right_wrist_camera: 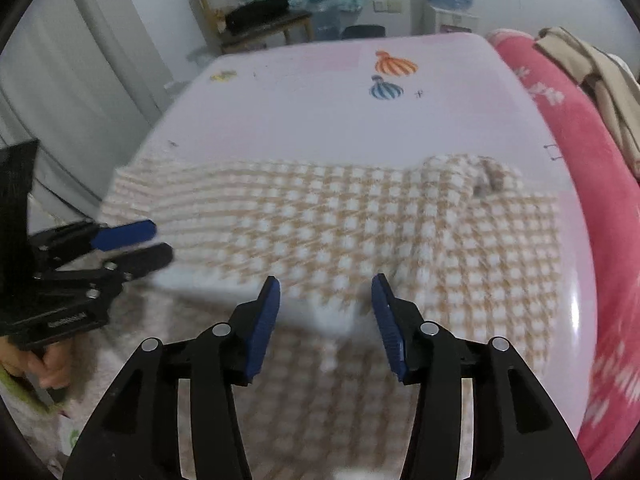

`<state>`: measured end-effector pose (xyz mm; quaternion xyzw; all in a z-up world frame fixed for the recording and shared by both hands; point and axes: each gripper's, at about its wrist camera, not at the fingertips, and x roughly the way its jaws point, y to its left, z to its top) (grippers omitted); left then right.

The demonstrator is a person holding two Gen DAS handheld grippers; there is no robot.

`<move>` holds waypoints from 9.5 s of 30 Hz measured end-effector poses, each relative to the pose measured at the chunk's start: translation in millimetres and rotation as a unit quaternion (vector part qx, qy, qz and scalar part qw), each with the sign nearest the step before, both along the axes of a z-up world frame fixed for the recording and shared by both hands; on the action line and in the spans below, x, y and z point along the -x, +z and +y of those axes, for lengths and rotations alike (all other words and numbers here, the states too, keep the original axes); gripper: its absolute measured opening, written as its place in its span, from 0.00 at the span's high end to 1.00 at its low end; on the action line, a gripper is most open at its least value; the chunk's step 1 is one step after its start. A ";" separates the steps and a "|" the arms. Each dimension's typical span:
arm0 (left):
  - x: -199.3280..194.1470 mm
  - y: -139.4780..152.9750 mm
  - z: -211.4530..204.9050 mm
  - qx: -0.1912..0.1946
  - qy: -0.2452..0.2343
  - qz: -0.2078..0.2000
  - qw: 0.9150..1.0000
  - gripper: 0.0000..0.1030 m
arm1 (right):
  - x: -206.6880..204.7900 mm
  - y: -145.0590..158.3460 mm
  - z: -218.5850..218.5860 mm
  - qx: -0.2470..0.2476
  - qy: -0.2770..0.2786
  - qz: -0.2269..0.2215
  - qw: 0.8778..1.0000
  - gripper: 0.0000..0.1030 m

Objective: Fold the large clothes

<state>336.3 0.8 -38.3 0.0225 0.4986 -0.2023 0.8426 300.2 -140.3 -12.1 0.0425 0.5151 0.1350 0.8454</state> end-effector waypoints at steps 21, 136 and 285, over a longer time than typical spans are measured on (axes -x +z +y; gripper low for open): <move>171.8 40.3 106.7 0.014 0.147 -0.059 0.987 0.21 | 156.2 18.6 24.9 -0.054 0.025 -0.015 0.998 0.22; 137.6 -32.8 84.1 -0.092 0.113 -0.028 0.989 0.63 | 174.6 5.1 -0.8 -0.053 -0.035 -0.022 0.998 0.18; 158.3 138.9 67.7 -0.058 0.118 -0.311 0.941 0.92 | 140.3 123.9 -97.9 -0.020 -0.117 -0.235 0.965 0.95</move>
